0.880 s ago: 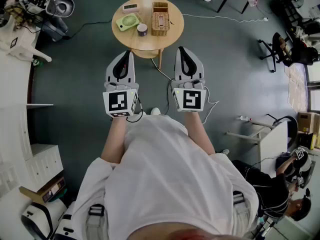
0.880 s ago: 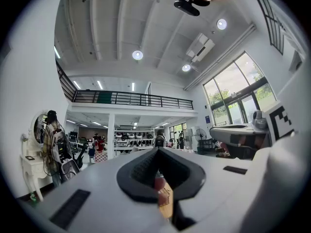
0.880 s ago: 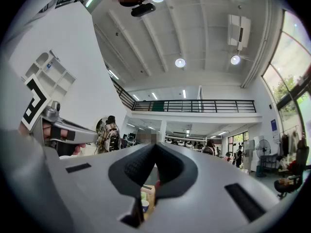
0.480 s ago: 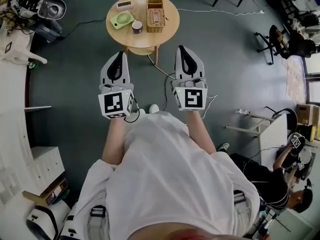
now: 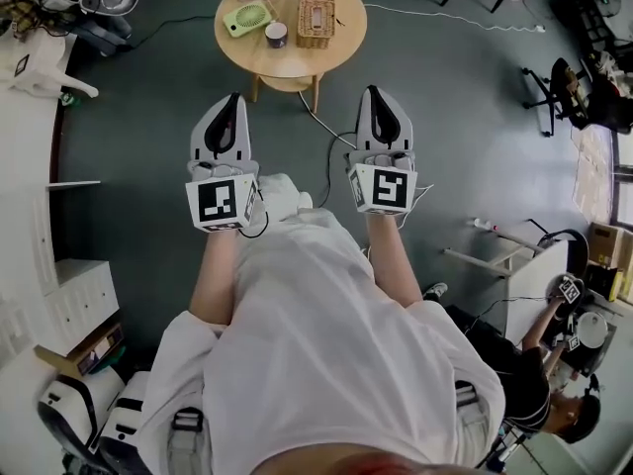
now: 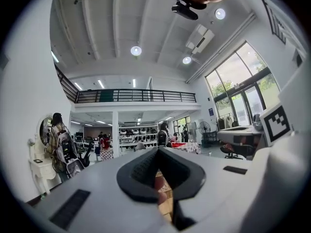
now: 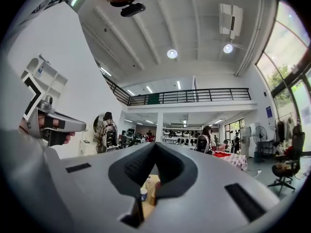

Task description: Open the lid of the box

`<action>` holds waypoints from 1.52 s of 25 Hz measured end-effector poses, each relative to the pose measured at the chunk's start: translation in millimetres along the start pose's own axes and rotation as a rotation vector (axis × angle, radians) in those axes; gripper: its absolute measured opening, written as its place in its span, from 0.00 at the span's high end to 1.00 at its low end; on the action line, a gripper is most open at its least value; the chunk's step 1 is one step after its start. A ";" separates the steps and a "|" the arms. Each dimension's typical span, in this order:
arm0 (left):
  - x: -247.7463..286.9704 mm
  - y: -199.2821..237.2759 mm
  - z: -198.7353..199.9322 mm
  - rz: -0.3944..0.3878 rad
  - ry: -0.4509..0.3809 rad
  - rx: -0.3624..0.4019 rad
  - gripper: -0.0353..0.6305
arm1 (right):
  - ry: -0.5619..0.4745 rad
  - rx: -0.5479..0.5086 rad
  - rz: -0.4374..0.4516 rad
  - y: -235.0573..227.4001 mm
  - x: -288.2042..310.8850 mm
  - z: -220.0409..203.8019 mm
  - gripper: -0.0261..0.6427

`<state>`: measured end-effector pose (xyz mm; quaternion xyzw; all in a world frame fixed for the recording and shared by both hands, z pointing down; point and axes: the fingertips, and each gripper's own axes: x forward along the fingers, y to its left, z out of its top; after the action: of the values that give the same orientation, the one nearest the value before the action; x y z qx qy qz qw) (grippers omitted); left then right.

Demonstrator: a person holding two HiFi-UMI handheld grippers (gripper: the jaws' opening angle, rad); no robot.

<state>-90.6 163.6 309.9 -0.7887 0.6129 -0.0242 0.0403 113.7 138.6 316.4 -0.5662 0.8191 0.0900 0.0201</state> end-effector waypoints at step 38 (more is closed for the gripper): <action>346.3 79.0 -37.3 -0.110 -0.045 -0.116 0.95 | 0.073 -0.035 0.010 -131.8 316.3 -105.4 0.97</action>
<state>-84.4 -192.5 335.8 -0.8225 0.5680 0.0270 0.0071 130.4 -216.6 360.9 -0.5651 0.8205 0.0836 -0.0201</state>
